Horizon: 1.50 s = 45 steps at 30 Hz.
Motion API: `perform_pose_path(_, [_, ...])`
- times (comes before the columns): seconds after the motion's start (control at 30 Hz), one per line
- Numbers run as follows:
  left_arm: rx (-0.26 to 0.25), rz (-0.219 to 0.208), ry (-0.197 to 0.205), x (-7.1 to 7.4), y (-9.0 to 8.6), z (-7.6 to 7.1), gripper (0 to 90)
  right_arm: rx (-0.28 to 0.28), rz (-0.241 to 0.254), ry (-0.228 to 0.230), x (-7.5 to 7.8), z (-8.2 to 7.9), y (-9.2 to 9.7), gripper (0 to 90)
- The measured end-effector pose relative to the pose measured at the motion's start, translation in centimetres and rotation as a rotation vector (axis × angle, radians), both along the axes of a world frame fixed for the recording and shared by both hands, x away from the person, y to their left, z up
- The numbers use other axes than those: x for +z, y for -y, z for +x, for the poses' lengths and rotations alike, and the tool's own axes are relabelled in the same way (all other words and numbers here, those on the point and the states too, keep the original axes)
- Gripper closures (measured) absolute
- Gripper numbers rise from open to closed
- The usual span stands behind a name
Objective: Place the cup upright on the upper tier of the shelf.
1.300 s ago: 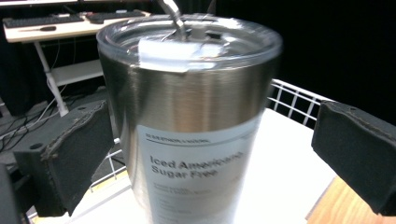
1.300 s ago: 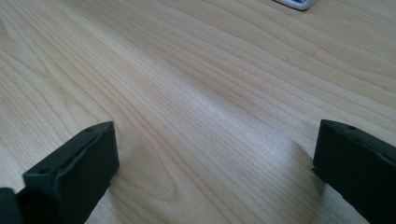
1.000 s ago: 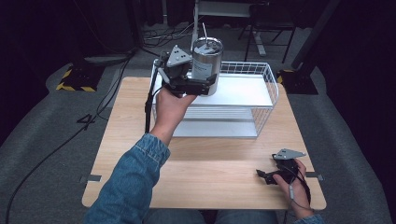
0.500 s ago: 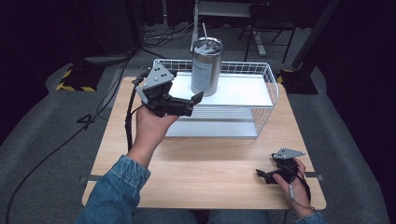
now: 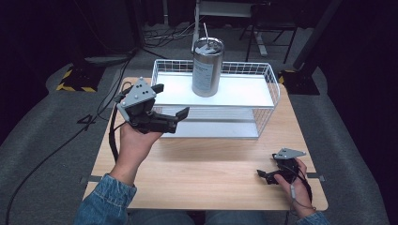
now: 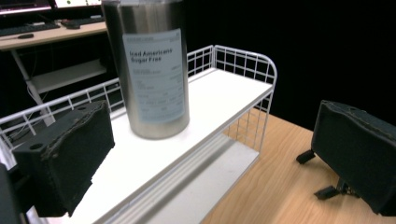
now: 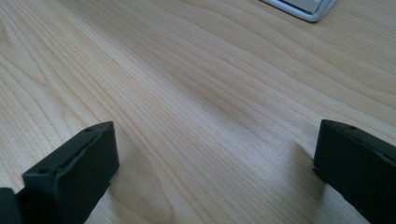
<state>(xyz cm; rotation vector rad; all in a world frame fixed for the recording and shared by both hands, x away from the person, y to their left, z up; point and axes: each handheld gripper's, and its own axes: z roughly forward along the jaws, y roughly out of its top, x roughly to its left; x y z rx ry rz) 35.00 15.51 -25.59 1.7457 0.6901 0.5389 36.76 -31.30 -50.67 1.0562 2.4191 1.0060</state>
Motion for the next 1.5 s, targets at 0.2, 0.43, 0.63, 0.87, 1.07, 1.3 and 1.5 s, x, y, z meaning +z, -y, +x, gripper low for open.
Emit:
perform_pose_path(0.2, [-0.004, 0.036, -0.011, -1.3, -0.7, -0.7, 0.0, 0.0, 0.0, 0.0, 0.0, 0.0, 0.0, 0.2])
perform_pose_path(0.43, [0.0, 0.047, -0.006, -2.8, -1.7, -1.6, 0.0, 0.0, 0.0, 0.001, 0.0, 0.0, 0.0, 0.3])
perform_pose_path(0.63, [0.001, 0.06, -0.034, -4.6, -2.3, -2.1, 0.0, -0.003, 0.003, 0.0, 0.0, 0.0, 0.0, 0.2])
perform_pose_path(0.87, [0.021, 0.034, -0.067, -6.9, -3.4, -2.4, 0.0, -0.003, 0.002, 0.0, 0.0, 0.0, 0.0, 0.2])
perform_pose_path(1.07, [0.062, 0.047, -0.086, -9.5, -4.1, -2.9, 0.1, -0.003, 0.003, 0.0, 0.0, 0.0, 0.0, 0.2])
perform_pose_path(1.3, [0.085, 0.065, -0.126, -12.4, -4.5, -3.2, 0.1, -0.002, 0.002, 0.0, 0.0, 0.0, 0.0, 0.2])
perform_pose_path(1.5, [0.099, 0.08, -0.125, -14.5, -4.4, -3.3, 0.1, -0.002, 0.002, 0.001, 0.0, 0.0, 0.0, 0.2])
